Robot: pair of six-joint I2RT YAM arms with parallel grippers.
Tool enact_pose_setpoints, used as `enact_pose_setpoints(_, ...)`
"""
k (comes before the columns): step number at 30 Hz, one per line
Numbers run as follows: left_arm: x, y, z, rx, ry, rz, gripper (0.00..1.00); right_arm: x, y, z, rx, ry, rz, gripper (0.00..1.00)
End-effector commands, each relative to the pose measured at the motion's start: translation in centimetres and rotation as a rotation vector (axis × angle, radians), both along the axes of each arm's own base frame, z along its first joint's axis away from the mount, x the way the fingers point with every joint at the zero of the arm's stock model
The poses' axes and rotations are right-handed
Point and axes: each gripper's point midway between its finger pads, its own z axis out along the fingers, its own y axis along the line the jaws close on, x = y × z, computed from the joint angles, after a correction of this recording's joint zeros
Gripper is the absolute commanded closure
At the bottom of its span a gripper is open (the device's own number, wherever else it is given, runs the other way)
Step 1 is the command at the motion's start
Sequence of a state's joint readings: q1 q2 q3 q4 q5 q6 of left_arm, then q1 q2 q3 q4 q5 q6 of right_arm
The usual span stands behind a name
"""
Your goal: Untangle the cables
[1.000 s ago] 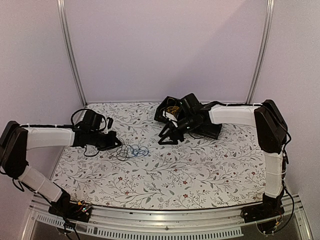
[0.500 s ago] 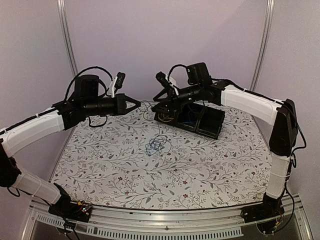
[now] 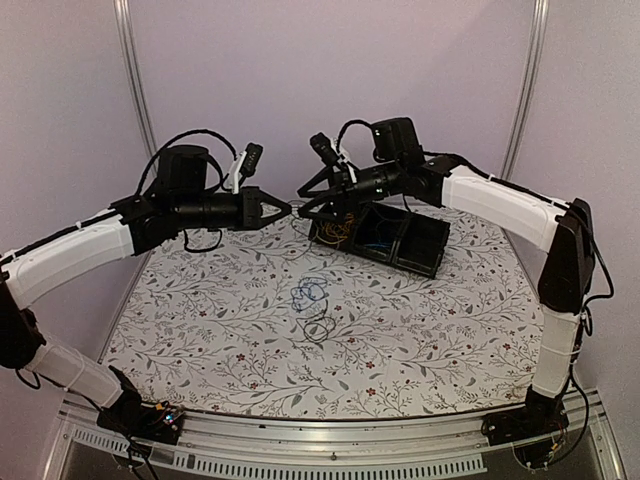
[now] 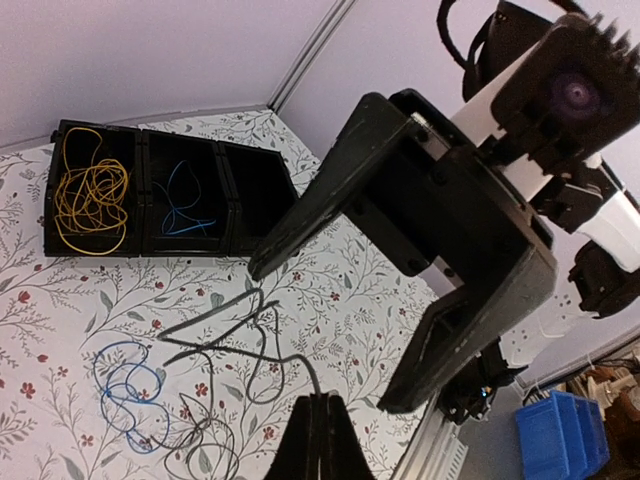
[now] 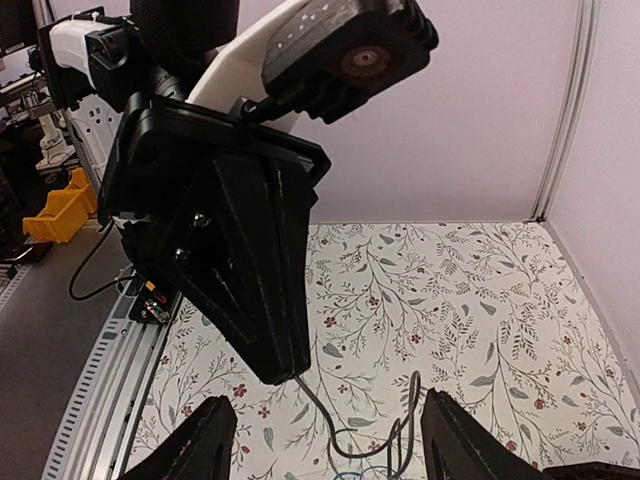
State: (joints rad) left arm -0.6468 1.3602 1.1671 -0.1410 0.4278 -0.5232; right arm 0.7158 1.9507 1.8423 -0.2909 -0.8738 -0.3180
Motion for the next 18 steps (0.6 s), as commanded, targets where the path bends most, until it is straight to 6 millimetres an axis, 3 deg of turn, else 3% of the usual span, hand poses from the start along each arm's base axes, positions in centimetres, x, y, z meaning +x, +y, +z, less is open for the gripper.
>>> enact_pose_setpoints(1,-0.3,-0.8,1.6,-0.021,-0.026,-0.032,1.00,-1.5,1.7,-1.1,0.022,0.043,0.088,0.34)
enact_pose_setpoints(6,-0.7,-1.0,3.3,-0.058,-0.040,-0.046,1.00,-1.3,2.8,-3.6,0.014,0.076,0.119,0.46)
enact_pose_setpoints(11,-1.8,-0.8,6.2,-0.127,-0.068,-0.060,1.00,-1.1,3.6,-6.6,0.007,0.158,0.138,0.84)
enact_pose_setpoints(15,-2.7,-0.4,9.4,-0.180,-0.118,-0.063,1.00,-0.7,3.9,-9.4,-0.011,0.212,0.122,0.90)
enact_pose_setpoints(18,-3.7,0.1,12.7,-0.221,-0.188,-0.063,1.00,-0.1,3.9,-13.0,-0.058,0.256,0.091,0.91)
